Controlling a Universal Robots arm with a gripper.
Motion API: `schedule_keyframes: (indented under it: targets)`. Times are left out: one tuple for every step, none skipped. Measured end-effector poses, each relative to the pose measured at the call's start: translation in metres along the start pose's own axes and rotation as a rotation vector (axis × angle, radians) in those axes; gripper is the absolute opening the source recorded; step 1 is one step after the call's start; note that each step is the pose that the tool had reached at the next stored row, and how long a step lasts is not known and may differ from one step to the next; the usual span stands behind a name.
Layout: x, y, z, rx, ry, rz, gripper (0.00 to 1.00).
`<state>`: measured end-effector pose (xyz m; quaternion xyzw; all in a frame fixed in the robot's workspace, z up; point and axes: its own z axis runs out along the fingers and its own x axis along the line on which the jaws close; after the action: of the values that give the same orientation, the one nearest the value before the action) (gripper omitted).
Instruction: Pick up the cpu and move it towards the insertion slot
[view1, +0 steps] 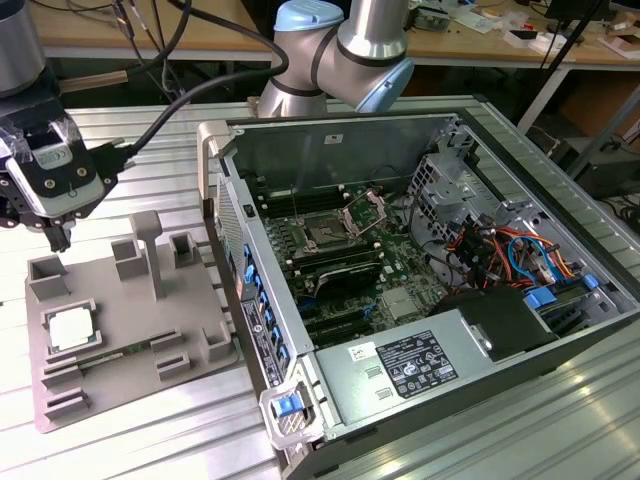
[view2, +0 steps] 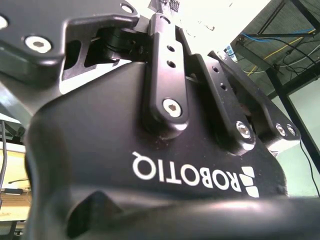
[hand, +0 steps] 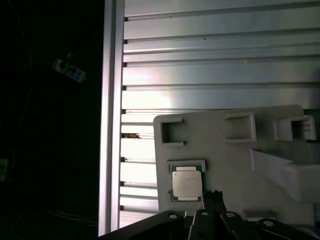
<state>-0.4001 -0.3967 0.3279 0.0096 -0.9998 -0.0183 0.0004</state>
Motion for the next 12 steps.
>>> schedule_keyframes:
  targets:
    - [0.0000,0.0000,0.0002,0.0000,0.0000,0.000,0.11]
    - [0.0000,0.0000,0.0003,-0.0001,0.0000,0.000,0.11]
    - [0.0000,0.0000,0.0005,0.0000,0.0000,0.000,0.11]
    - [0.0000,0.0000,0.0007,0.0000,0.0000,0.000,0.11]
    - [0.0000,0.0000,0.0010,0.0000,0.0000,0.000,0.11]
    - [0.0000,-0.0001,0.0014,0.0000,0.0000,0.000,0.11]
    - [0.0000,0.0000,0.0015,0.0000,0.0000,0.000,0.11]
    - [0.0000,-0.0001,0.0017,0.0000,0.0000,0.000,0.11]
    - [0.0000,-0.0001,0.0019,0.0000,0.0000,0.000,0.11]
    - [0.0000,-0.0001,0.0020,0.0000,0.0000,0.000,0.11]
    - [0.0000,-0.0001,0.0026,0.0001,0.0000,0.000,0.11]
    - [0.0000,-0.0001,0.0030,0.0002,0.0000,0.000,0.11]
